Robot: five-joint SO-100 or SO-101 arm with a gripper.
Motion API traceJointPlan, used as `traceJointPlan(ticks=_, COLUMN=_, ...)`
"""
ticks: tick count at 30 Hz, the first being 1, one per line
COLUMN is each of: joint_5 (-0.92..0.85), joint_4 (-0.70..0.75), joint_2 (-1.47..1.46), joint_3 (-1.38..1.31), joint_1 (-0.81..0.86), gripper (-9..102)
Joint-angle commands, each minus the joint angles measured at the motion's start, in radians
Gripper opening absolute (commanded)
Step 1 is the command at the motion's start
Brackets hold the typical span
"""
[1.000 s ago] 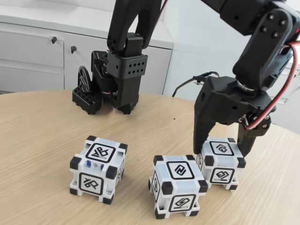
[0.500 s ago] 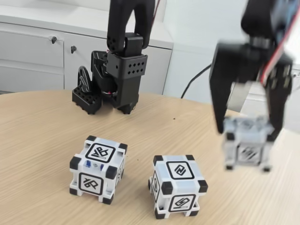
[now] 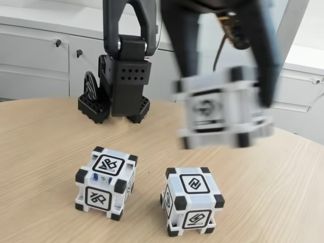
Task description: Stack cubes from left to right.
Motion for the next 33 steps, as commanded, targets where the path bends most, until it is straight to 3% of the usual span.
traceJointPlan(ticks=1, joint_5=-0.032, joint_4=-0.008, joint_2=0.035, joint_3=-0.029, joint_1=0.086, gripper=19)
traceJointPlan(ticks=9, joint_5=-0.156, joint_4=-0.009, joint_2=-0.029, joint_3=0.114, joint_1=0.307, gripper=18)
traceJointPlan(ticks=25, joint_5=-0.129, joint_4=-0.005, joint_2=-0.008, joint_3=0.305, joint_1=0.298, gripper=18)
traceJointPlan(ticks=33, joint_5=-0.215, joint_4=0.186, joint_2=-0.006, joint_3=0.290, joint_1=0.296, gripper=17)
